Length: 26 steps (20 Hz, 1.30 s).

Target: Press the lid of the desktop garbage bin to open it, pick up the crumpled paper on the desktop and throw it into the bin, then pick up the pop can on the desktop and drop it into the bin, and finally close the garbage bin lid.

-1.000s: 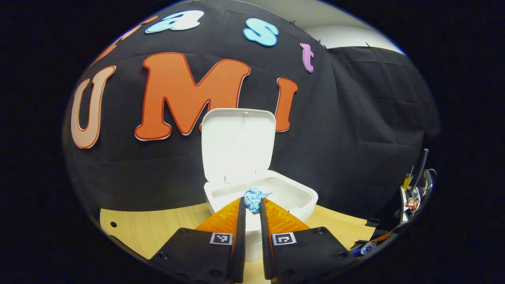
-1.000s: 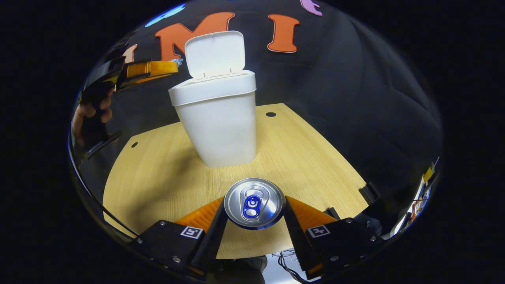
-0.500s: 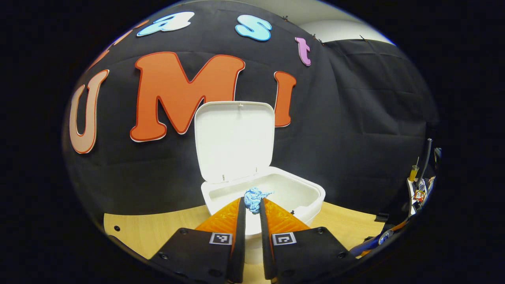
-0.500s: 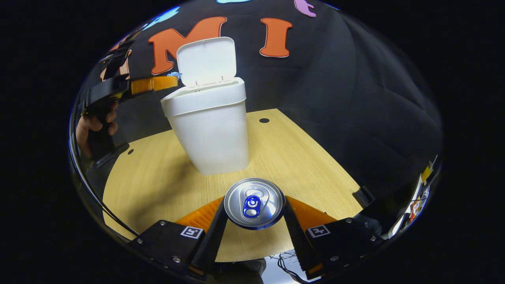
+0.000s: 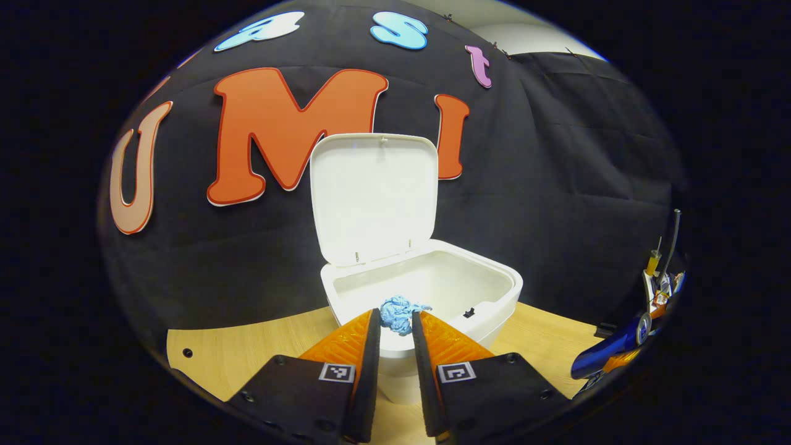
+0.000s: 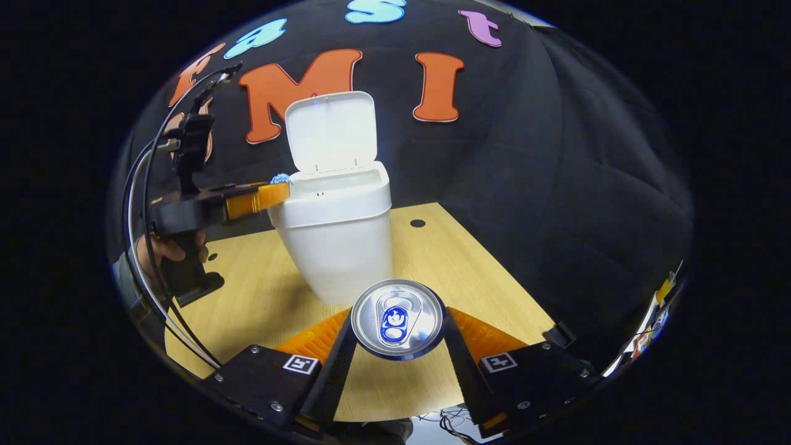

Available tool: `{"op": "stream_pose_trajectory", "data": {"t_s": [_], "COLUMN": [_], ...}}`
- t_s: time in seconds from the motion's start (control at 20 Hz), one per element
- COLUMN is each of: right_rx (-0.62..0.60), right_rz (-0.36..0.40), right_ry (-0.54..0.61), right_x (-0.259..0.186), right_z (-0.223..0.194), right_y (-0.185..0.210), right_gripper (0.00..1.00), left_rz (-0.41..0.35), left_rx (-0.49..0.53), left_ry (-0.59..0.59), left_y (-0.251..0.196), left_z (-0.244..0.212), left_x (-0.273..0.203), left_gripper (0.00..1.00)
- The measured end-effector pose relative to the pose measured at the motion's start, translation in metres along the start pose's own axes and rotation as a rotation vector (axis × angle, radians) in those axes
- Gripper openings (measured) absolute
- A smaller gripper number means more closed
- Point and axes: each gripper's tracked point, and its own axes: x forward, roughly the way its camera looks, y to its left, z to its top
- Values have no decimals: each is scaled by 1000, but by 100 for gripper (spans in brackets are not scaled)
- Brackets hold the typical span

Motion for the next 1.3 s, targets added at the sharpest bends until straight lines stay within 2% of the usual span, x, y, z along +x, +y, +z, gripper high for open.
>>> {"op": "stream_pose_trajectory", "data": {"t_s": [0.05, 0.1, 0.15, 0.2, 0.3, 0.55, 0.6, 0.7, 0.9, 1.3], "right_rx": [-16, -31, -43, -51, -55, -88, -106, -133, -162, -186], "right_rz": [-1, 0, 1, 4, 17, 50, 52, 64, 95, 195], "right_ry": [-14, -26, -34, -43, -64, -113, -119, -134, -173, -278], "right_x": [-2, -4, -5, -6, -7, -5, -4, -1, 2, 14], "right_z": [8, 14, 20, 26, 38, 62, 67, 80, 106, 152], "right_y": [-1, -2, -3, -3, -2, 3, 4, 8, 18, 54], "right_gripper": [81, 81, 81, 81, 81, 81, 80, 80, 80, 80], "left_rz": [-3, -6, -7, 2, 7, 55, 66, 87, 182, 388], "left_rx": [-1, -1, 6, 15, 12, 14, 12, 6, 25, -36], "left_ry": [-8, -10, -10, -13, -19, -18, -14, -6, 23, 68], "left_y": [1, -1, 0, 4, 5, 20, 25, 32, 63, 128], "left_z": [1, -1, -1, 0, -1, -11, -15, -22, -40, -76], "left_x": [-3, -4, -6, -9, -15, -39, -43, -55, -80, -136], "left_gripper": [36, 47, 52, 63, 70, 77, 87, 93, 94, 94]}}
